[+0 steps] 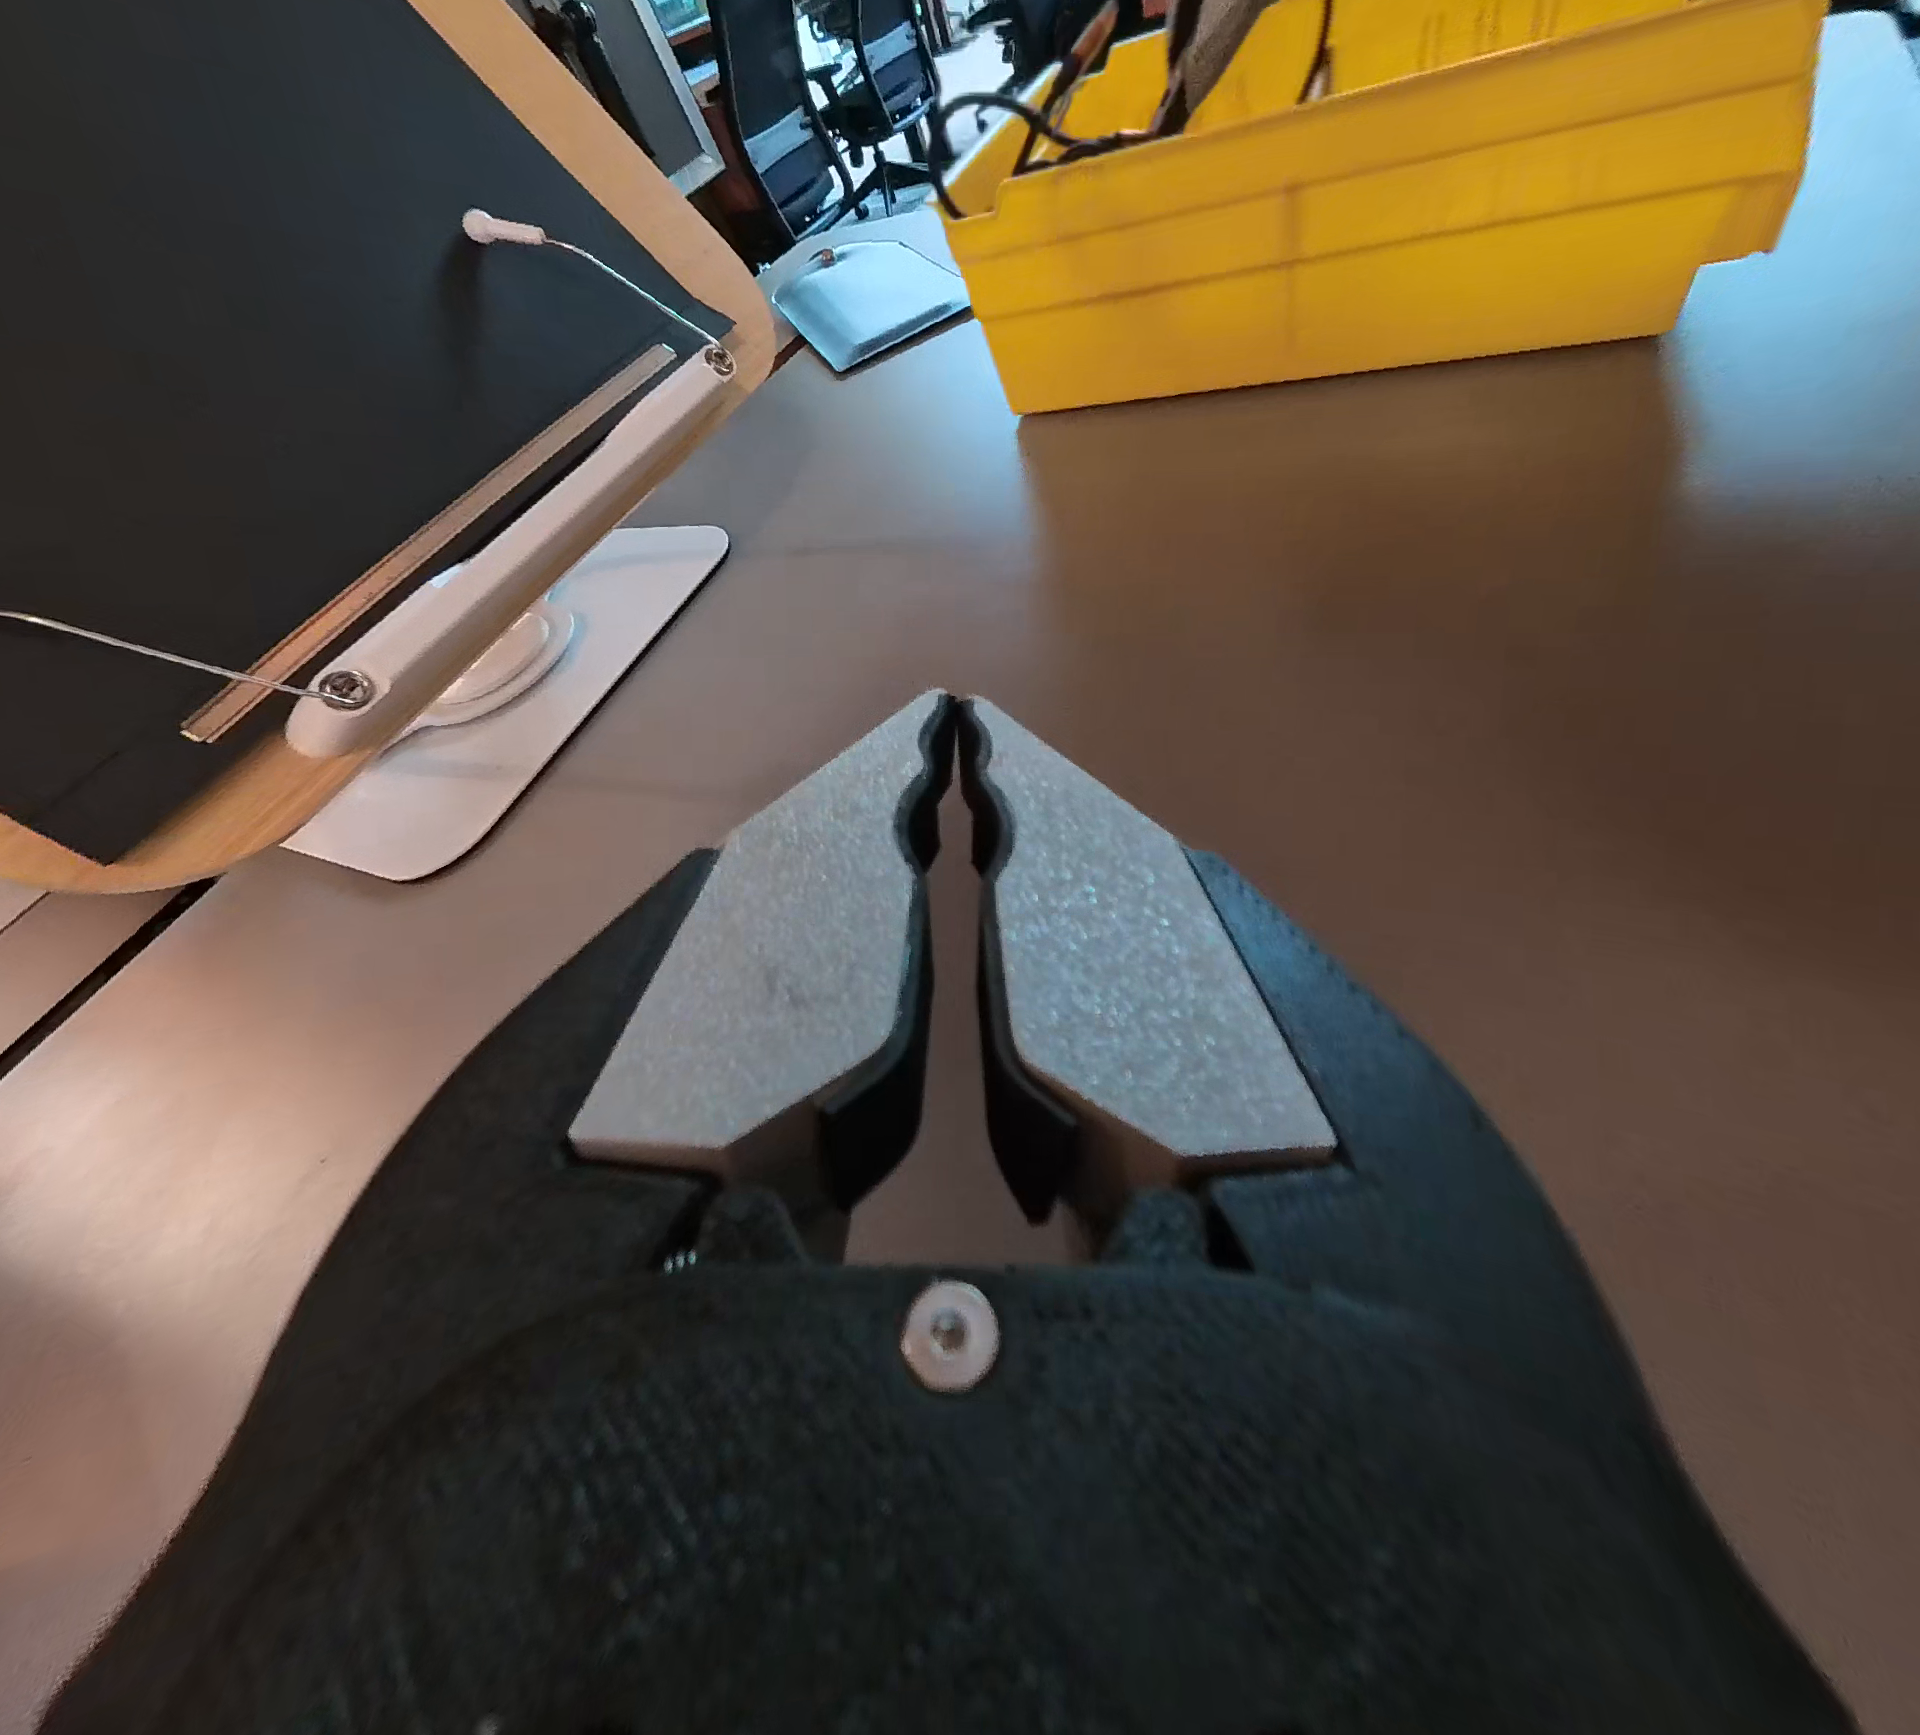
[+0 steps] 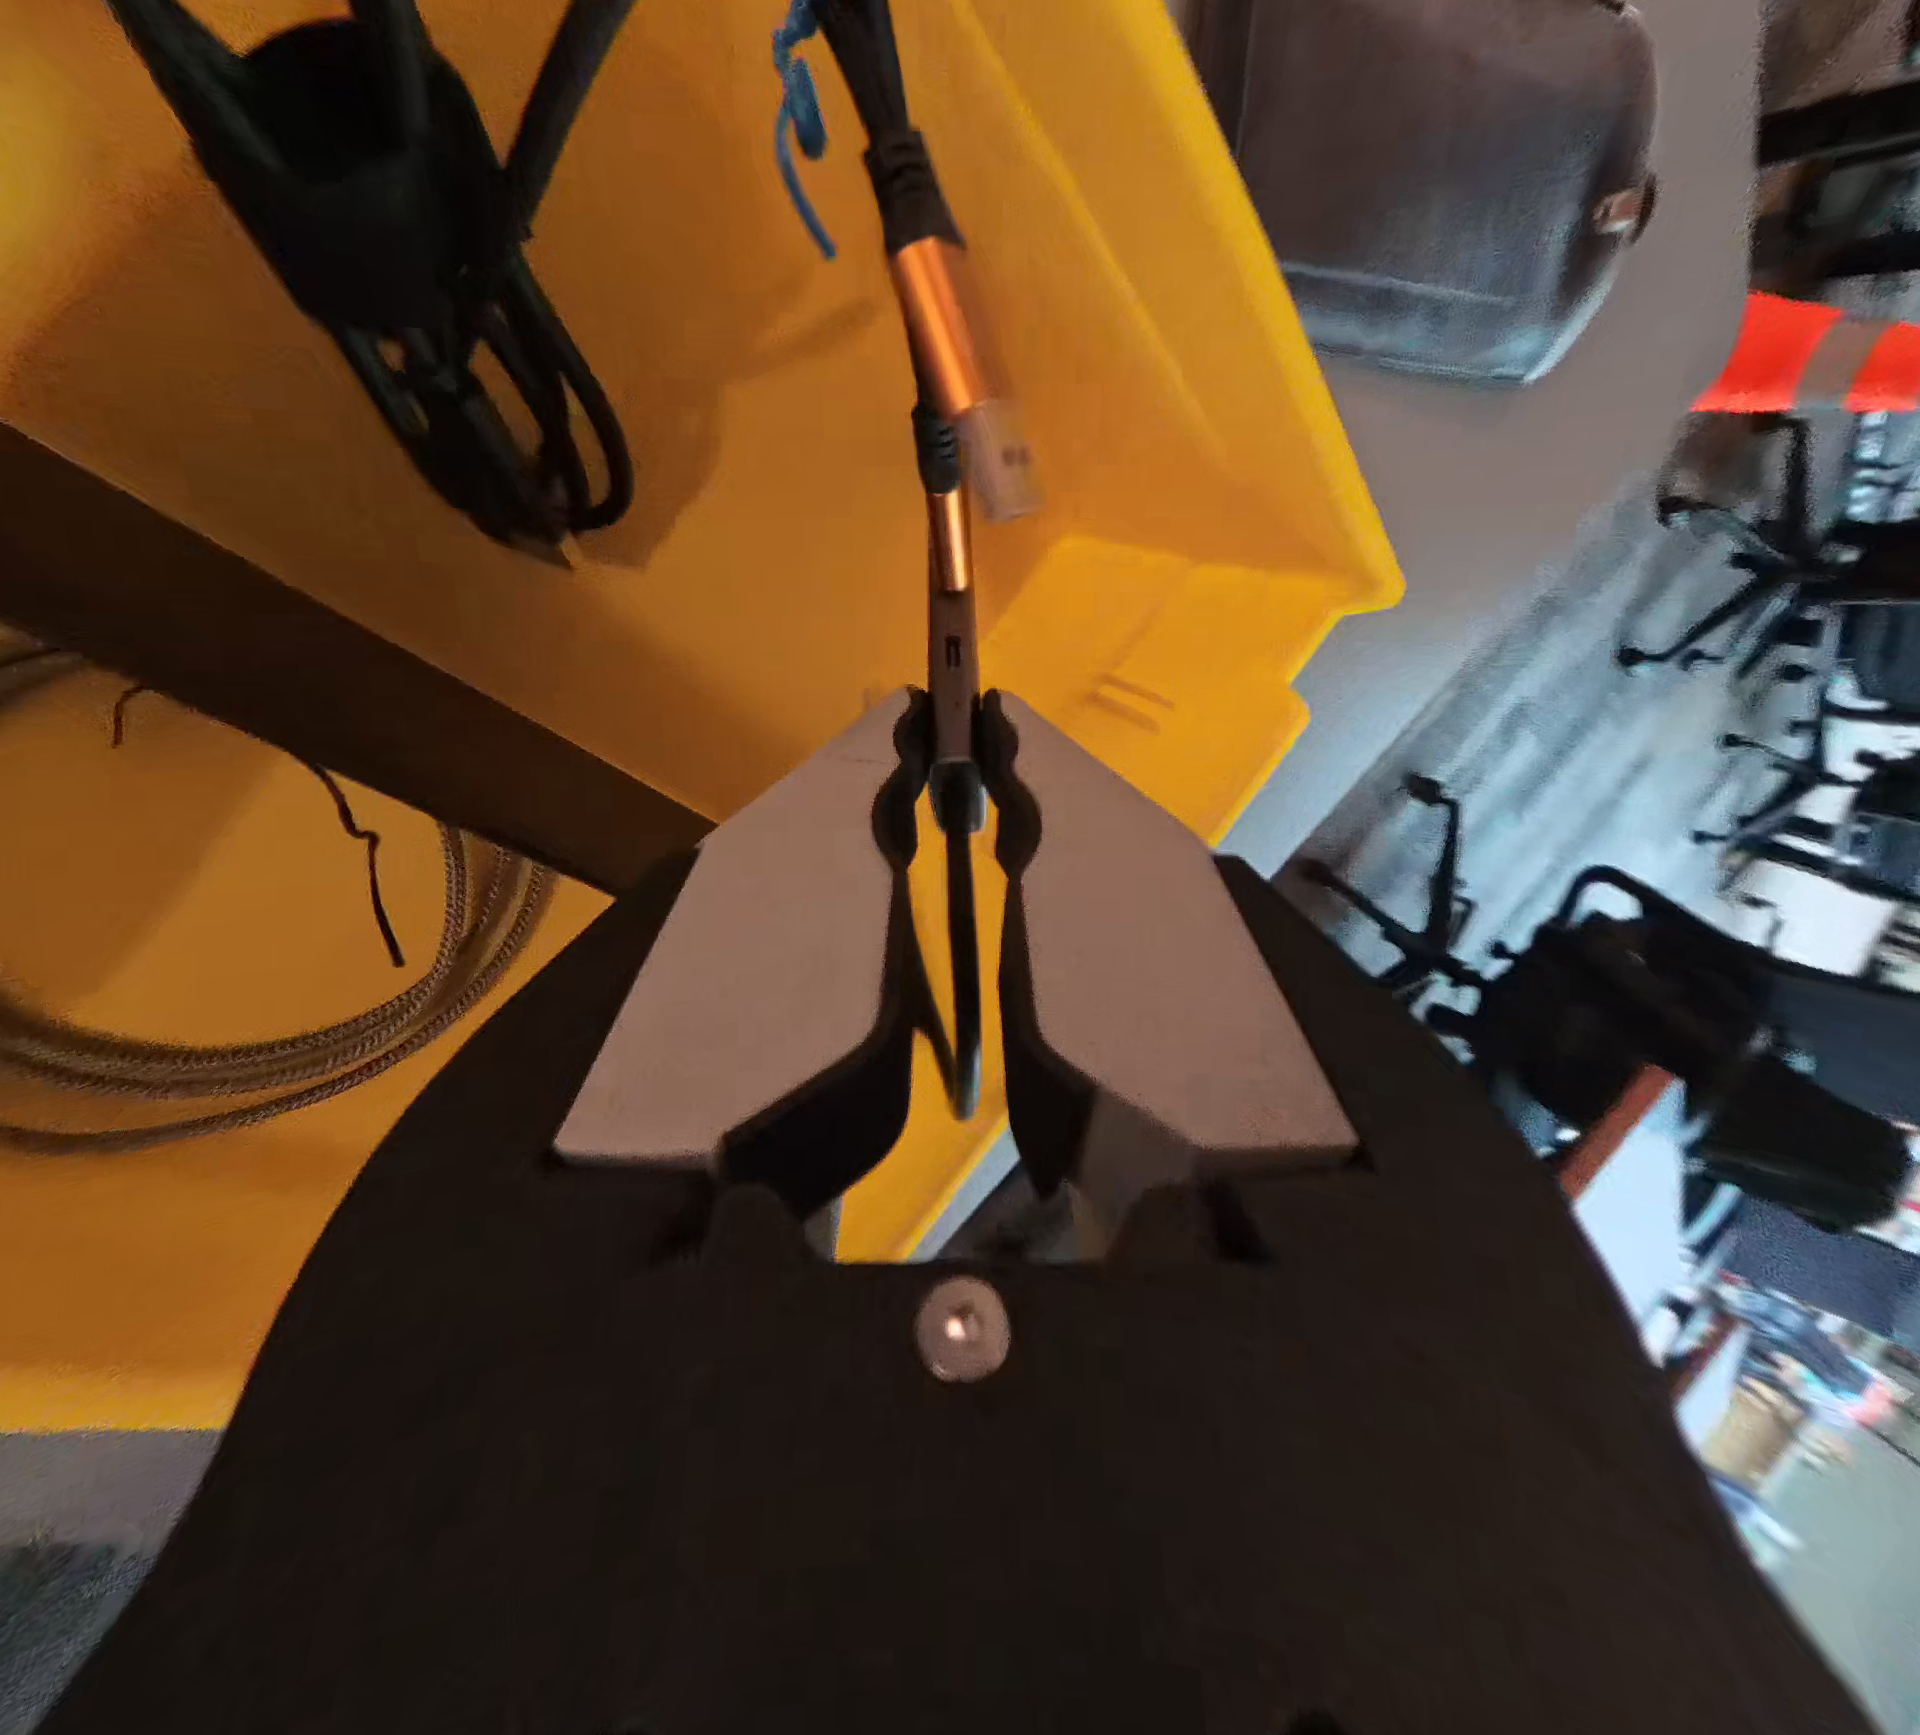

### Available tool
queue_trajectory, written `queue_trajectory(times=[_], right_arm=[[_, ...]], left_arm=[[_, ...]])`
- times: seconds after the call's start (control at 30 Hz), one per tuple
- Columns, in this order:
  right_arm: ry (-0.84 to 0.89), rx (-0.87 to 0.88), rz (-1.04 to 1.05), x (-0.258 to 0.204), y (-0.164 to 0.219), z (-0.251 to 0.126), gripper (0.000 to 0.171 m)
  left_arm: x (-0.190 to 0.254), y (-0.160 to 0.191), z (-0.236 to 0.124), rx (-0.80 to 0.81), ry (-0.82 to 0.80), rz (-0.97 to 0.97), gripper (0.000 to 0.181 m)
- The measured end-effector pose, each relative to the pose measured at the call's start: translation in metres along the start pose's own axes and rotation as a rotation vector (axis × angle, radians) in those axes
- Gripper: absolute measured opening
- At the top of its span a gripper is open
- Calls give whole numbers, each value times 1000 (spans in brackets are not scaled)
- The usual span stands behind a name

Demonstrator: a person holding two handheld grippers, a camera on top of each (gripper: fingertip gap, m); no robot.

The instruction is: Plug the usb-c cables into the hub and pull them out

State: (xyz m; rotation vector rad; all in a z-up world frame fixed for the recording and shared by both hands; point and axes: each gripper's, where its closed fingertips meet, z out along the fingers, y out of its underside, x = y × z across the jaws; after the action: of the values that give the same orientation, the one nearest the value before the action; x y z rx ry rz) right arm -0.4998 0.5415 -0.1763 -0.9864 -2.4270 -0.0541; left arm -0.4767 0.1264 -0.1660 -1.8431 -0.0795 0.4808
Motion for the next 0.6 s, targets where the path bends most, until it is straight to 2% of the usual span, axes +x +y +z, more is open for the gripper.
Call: queue_trajectory(times=[0.03, 0.1, 0.17, 0.27, 0.37, 0.43, 0.6], right_arm=[[33, -5, -17, 0, -6, 3, 6], [31, 5, -43, -8, -19, 12, 11], [-15, -57, -60, -21, -21, 25, 15], [24, -139, -103, -17, -21, 29, 13], [35, -147, -79, -11, -26, 25, 14], [31, -61, -23, -7, -37, 13, 20], [-14, 206, 149, -4, -67, -35, 51]], left_arm=[[1, 0, 0, -2, 2, 1, 0], [2, 2, 1, -7, 3, 8, 0], [2, 3, 2, -13, 2, 16, 0], [1, 5, 2, -18, 0, 16, 0], [0, 6, 2, -21, 1, 7, 0], [-1, 7, 2, -23, 3, 1, 0], [3, 10, 4, -42, 27, -47, 0]])
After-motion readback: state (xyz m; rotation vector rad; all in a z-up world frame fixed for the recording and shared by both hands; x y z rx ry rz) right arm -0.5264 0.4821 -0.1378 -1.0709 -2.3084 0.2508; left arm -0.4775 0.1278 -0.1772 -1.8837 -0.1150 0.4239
